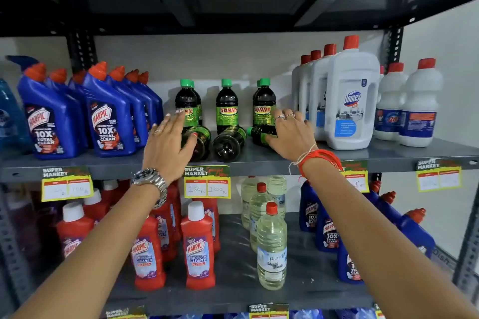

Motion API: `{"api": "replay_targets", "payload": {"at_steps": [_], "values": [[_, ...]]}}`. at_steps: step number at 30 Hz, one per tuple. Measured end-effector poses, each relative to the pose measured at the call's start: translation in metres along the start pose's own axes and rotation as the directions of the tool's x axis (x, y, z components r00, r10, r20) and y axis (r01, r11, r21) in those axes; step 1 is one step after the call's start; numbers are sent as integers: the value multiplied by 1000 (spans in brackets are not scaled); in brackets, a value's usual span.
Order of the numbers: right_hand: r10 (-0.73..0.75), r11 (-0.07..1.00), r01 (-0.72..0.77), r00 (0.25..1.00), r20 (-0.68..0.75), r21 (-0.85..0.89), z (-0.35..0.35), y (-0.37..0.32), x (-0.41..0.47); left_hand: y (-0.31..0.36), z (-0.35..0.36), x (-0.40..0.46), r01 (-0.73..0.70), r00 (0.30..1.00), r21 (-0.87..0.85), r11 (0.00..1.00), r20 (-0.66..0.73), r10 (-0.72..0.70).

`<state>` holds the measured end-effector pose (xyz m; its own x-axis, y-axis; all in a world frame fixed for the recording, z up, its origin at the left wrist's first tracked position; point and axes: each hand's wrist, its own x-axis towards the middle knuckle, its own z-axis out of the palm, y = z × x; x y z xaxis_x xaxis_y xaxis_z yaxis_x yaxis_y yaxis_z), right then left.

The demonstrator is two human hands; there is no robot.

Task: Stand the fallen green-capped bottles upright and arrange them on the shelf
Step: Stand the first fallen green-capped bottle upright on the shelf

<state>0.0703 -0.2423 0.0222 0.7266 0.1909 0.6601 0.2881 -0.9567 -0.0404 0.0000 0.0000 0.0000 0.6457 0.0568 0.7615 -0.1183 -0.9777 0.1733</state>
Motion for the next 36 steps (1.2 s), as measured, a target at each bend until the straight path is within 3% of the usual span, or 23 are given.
{"api": "replay_targets", "payload": {"at_steps": [3,8,13,16,21,24,31,34,36], "values": [[28,998,-24,996,81,-55,8,-2,14,-22,5,-4,32,999,7,999,-24,-31],[92,989,-64,972,214,-136,14,-6,36,-59,21,-4,82,991,26,996,101,-84],[162,972,-104,947,277,-211,29,-7,56,-81,27,-8,29,986,14,999,164,-31],[194,967,-126,928,319,-221,34,-8,63,-88,26,-13,-20,987,108,994,163,2],[249,945,-150,906,342,-289,38,-12,68,-81,25,-11,-2,995,242,970,98,-23],[271,937,-189,923,274,-293,40,-14,68,-85,28,-9,-17,997,285,958,71,-3],[265,956,-263,964,-8,-125,38,-16,56,-85,29,-13,-38,999,253,967,15,36],[368,916,-354,929,-43,189,23,-14,56,-84,31,-14,-31,1000,246,969,13,29],[413,824,-356,910,-37,441,10,-14,56,-83,32,-14,-27,1000,245,969,8,26]]}}
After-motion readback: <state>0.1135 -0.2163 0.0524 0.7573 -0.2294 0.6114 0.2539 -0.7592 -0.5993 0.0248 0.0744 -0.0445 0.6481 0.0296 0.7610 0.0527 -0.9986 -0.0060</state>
